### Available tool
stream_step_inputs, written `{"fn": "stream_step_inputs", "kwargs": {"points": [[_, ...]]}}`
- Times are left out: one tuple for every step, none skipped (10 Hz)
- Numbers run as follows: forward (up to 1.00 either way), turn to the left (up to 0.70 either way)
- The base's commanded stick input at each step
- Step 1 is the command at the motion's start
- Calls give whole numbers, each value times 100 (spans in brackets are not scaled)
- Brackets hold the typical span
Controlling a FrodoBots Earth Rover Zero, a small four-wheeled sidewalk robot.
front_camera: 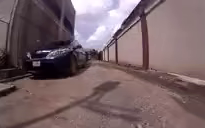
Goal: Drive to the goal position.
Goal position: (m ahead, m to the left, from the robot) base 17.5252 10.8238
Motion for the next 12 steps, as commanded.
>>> {"fn": "stream_step_inputs", "kwargs": {"points": [[70, 2], [70, 2], [70, 2], [70, 2], [70, 2], [70, 2], [70, 2], [70, 2], [70, 2], [70, 2], [70, 2], [70, 2]]}}
